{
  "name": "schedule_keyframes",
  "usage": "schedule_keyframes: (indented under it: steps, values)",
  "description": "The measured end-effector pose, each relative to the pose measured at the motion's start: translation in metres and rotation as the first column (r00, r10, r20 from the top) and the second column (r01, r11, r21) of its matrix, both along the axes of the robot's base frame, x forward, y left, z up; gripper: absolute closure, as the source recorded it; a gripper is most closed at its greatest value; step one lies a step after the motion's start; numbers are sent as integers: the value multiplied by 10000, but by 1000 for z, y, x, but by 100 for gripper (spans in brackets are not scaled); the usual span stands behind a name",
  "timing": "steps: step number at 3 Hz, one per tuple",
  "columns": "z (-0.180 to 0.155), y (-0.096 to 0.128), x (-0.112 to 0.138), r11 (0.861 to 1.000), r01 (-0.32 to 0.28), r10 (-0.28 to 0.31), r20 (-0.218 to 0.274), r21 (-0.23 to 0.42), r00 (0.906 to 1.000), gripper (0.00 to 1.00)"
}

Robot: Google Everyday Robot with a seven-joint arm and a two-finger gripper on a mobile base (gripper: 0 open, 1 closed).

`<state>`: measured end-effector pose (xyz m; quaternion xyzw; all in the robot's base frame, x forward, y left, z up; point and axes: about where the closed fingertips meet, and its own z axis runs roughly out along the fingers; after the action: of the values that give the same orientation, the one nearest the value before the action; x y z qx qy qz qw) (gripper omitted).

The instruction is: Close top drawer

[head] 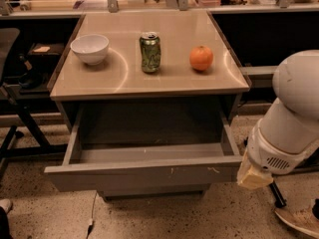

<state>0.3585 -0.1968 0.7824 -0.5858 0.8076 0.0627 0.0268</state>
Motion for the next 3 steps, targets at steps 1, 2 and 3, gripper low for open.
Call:
schedule_keyframes:
  steps: [1, 2, 3]
  values:
    - [-43, 15, 15, 9992, -293, 302, -325, 282, 9990, 100]
    - [-74, 31, 32, 9973, -593, 614, -466, 444, 9970, 100]
    - [-94, 47, 47, 9938, -992, 1016, -481, 492, 9937, 100]
